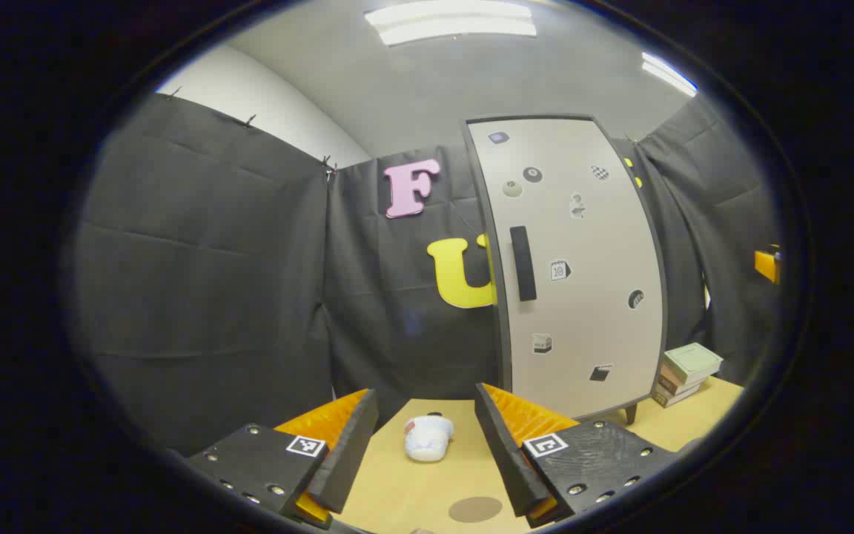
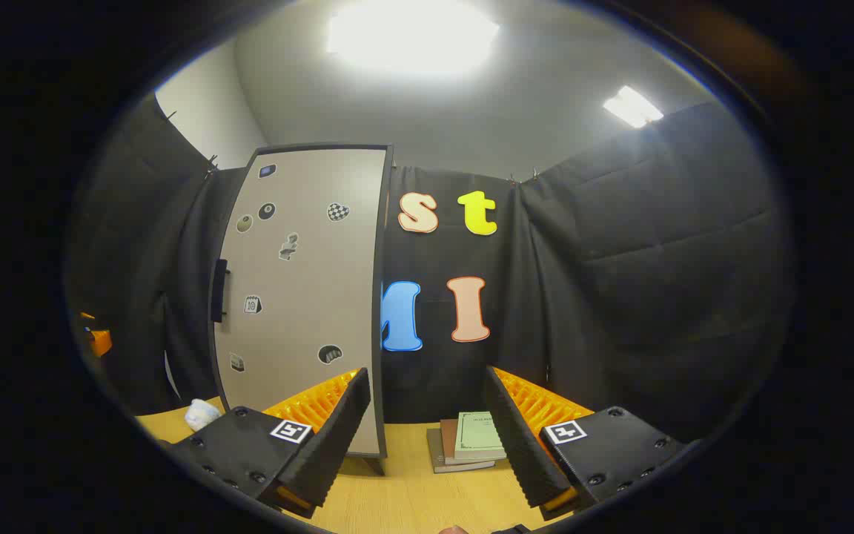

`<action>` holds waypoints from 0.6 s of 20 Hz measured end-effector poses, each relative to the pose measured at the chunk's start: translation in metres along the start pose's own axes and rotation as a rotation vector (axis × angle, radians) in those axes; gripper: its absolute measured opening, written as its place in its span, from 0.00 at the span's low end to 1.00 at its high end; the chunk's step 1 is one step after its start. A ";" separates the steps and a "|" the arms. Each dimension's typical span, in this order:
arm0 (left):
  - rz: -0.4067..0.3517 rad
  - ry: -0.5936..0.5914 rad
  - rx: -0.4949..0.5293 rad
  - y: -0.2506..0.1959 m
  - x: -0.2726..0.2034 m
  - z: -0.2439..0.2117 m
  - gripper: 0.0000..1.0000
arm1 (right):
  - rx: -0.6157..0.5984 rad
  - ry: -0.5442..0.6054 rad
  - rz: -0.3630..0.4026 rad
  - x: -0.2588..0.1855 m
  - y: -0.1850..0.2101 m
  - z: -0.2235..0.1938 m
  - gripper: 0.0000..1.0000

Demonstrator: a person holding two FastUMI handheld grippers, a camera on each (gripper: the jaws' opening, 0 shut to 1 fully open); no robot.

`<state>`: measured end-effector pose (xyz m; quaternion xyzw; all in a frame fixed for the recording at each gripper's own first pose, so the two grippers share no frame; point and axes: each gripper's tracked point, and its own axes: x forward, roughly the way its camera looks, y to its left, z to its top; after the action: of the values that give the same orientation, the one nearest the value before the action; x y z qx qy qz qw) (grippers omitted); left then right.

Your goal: Open the cabinet door with the right hand, grasp the bottle in the cabinet with the left hand and place it on the coaster, then close the cabinet door with the right hand.

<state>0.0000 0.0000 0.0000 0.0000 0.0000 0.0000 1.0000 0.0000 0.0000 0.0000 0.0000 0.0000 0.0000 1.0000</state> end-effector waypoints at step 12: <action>0.008 -0.006 -0.023 0.005 0.012 -0.001 0.80 | 0.024 0.016 -0.022 0.012 -0.001 0.000 0.98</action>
<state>0.0117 0.0054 -0.0008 -0.0114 -0.0028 0.0038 0.9999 0.0125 -0.0008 0.0005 0.0118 0.0079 -0.0109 0.9998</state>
